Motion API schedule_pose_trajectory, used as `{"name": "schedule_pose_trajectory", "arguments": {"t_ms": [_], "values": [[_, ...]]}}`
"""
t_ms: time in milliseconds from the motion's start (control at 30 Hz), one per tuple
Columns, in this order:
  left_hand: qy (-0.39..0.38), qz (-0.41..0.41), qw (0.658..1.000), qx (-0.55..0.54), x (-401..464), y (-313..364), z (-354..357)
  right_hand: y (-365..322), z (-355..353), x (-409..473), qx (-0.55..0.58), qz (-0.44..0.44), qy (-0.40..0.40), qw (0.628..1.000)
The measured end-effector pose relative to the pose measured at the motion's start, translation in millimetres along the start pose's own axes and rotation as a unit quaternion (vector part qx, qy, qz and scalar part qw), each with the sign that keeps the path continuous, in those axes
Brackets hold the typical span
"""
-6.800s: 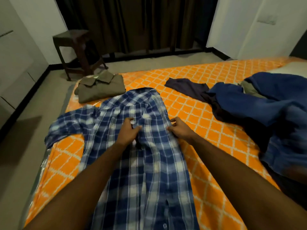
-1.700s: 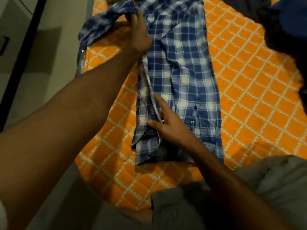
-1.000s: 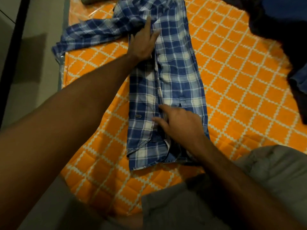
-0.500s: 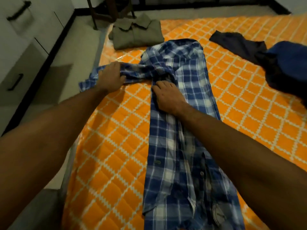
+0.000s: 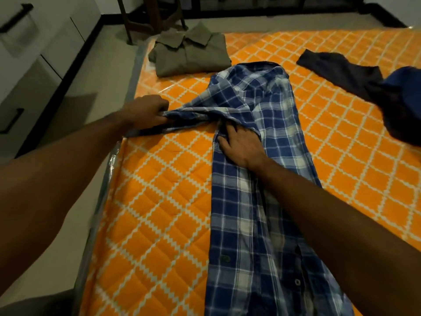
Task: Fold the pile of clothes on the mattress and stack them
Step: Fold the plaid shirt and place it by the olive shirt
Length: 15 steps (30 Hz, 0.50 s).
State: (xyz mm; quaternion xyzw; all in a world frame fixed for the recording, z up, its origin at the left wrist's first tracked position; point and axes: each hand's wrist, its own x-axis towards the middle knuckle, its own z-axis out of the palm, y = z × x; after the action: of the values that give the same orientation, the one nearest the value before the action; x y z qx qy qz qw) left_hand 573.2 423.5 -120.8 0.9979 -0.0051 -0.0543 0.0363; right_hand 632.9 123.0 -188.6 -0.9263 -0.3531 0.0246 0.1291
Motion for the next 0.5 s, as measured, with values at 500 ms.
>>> {"name": "schedule_pose_trajectory", "arguments": {"t_ms": [500], "values": [[-0.316,-0.061,0.744,-0.586,-95.5,212.6,-53.4,5.7,-53.3,-90.9,0.615,0.194,-0.079,0.760]]}}
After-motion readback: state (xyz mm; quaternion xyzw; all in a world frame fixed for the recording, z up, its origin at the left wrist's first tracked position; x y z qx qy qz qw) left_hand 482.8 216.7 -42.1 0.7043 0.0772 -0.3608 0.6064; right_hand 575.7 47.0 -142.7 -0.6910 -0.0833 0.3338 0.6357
